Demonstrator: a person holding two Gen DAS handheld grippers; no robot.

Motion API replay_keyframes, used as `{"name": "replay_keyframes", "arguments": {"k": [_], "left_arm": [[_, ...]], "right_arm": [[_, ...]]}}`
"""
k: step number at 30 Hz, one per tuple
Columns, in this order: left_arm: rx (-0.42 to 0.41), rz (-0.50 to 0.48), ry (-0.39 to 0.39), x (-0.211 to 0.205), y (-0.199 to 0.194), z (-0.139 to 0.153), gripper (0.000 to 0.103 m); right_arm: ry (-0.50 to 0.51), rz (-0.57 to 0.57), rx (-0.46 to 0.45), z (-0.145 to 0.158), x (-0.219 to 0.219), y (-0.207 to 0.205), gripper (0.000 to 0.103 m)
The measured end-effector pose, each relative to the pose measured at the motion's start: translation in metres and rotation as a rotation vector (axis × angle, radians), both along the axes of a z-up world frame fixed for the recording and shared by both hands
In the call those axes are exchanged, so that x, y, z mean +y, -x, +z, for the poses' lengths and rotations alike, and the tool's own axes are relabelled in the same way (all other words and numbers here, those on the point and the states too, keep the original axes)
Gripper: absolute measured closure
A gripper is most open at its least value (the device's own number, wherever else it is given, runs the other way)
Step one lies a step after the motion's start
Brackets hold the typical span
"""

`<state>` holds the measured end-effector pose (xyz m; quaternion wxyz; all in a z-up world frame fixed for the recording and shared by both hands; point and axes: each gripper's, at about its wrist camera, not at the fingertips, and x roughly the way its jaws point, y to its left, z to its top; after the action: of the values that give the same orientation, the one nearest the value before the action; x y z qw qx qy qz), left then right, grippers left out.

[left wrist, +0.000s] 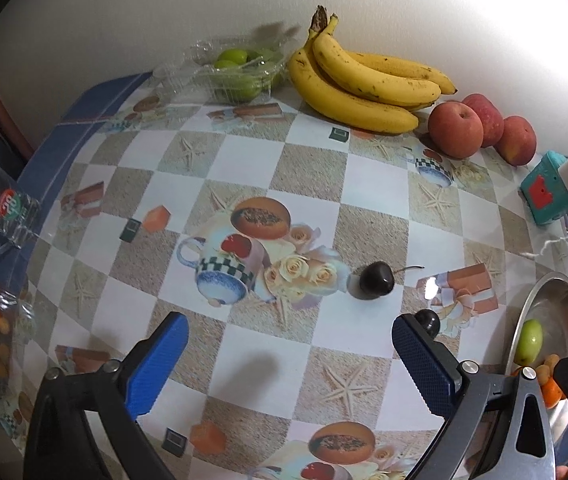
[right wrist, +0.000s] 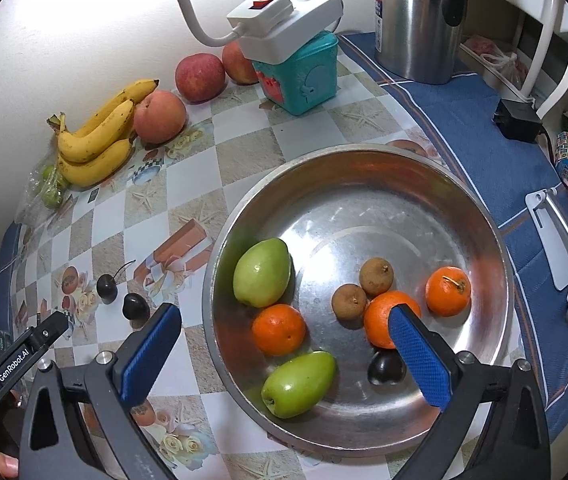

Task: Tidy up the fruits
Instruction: 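Move both open tools over the two dark plums on the table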

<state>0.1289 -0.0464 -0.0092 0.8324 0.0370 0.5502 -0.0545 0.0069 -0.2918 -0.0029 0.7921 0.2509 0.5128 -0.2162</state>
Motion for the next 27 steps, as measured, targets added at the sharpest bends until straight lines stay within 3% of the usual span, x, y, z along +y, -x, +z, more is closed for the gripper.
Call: {"name": "replay_keyframes", "arguments": {"k": [6, 13, 19, 27], "left_arm": [[-0.039, -0.012, -0.053, 0.012, -0.006, 0.006, 0.0], [-0.073, -0.032, -0.129, 0.024, -0.01, 0.012, 0.0], [-0.059, 0.012, -0.101, 0.043, -0.016, 0.012, 0.0], [-0.043, 0.042, -0.097, 0.05, -0.02, 0.006, 0.0]], "right_arm": [[0.009, 0.031, 0.011, -0.004, 0.014, -0.007, 0.0], [0.001, 0.18, 0.002, -0.003, 0.06, -0.031, 0.0], [-0.004, 0.288, -0.066, 0.006, 0.094, -0.049, 0.0], [-0.081, 0.289, -0.058, -0.014, 0.094, -0.059, 0.0]]}}
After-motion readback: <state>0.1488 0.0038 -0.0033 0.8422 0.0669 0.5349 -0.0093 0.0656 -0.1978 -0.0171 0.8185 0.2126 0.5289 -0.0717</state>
